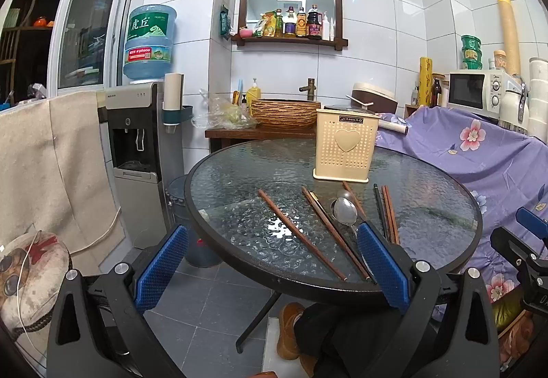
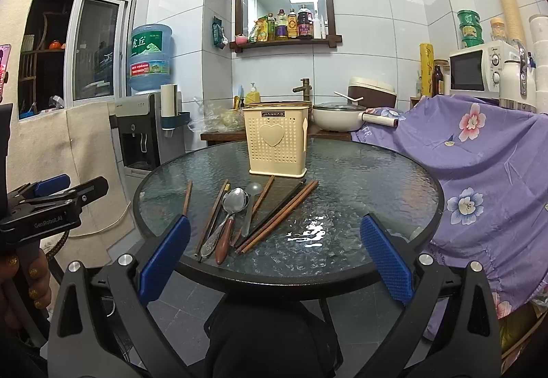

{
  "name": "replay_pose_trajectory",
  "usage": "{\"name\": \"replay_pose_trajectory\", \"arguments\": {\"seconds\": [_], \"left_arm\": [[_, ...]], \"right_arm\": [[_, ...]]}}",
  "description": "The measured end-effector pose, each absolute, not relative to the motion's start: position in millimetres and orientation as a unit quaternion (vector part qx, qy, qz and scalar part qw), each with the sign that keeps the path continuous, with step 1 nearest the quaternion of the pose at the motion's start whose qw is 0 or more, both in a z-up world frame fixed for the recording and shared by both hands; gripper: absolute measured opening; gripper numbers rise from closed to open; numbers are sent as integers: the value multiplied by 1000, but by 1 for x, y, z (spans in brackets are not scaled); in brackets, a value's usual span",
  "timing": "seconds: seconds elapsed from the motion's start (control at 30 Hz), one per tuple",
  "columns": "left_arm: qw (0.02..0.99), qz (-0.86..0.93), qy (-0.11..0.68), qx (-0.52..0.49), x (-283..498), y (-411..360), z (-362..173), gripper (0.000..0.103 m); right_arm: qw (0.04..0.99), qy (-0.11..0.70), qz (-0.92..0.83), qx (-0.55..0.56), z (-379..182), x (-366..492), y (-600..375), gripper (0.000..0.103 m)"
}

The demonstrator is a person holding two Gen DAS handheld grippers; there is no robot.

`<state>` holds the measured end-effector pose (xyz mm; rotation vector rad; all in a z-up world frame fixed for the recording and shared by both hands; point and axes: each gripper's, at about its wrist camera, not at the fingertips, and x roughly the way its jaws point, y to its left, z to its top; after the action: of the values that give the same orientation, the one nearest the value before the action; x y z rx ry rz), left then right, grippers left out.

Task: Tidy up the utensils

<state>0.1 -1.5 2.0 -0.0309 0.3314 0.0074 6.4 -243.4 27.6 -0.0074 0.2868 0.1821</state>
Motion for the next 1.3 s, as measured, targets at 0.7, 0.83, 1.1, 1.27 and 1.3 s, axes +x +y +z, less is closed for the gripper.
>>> {"name": "replay_pose_trajectory", "arguments": {"seconds": [0.7,0.83,1.1,1.27,1.3], "left_arm": [[986,4,166,-11,-2,0,-2,97],[986,4,167,-11,-1,-1,-1,97],[986,4,166,-11,-2,0,-2,97],[986,4,167,-11,-2,0,-2,97],[986,4,168,-11,-2,0,-2,97]], "right_arm": [[985,146,93,-2,29,5,-243,98],[985,147,93,-2,29,5,-242,98],[985,148,93,-2,28,6,-242,98],[985,148,93,-2,28,6,-242,98],[985,148,93,-2,28,6,-242,98]]}}
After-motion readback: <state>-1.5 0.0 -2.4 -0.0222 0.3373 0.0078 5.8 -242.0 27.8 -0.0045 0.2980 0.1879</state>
